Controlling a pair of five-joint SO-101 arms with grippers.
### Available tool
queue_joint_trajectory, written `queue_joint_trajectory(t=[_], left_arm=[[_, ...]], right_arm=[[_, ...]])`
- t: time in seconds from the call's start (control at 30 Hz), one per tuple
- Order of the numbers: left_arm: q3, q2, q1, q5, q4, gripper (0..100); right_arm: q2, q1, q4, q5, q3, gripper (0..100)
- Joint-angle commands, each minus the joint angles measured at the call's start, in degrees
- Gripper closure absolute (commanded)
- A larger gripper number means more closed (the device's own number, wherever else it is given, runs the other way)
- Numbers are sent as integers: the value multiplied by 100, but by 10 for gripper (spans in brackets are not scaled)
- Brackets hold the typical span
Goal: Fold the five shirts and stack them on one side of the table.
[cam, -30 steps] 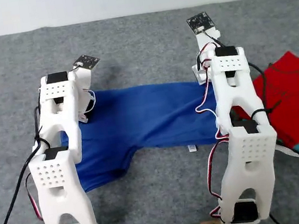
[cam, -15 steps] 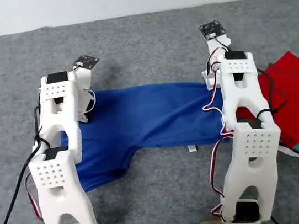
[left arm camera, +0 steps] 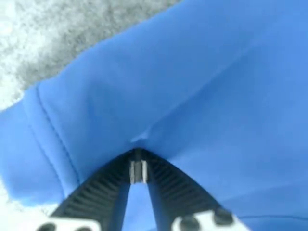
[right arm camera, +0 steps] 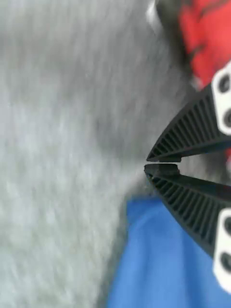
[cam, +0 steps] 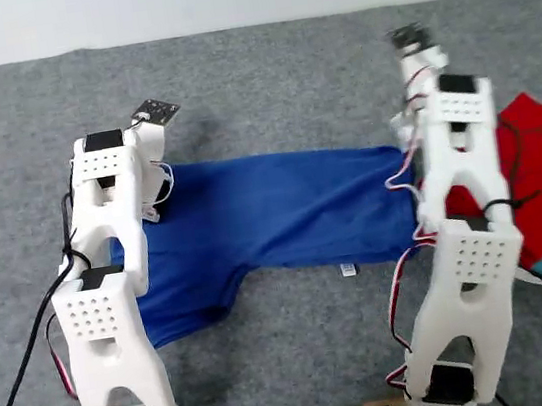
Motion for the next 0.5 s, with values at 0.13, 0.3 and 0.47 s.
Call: queue_joint_trajectory(t=[0.13, 0.3, 0.47], left_arm=[[-101, 9, 9, 79, -18, 994], [-101, 9, 9, 79, -18, 994], [-101, 9, 9, 79, -18, 994]], right_arm=[[-119, -198, 927, 53, -949, 987], [-101, -760, 1147, 35, -941, 938], [13, -989, 1059, 26, -941, 898]])
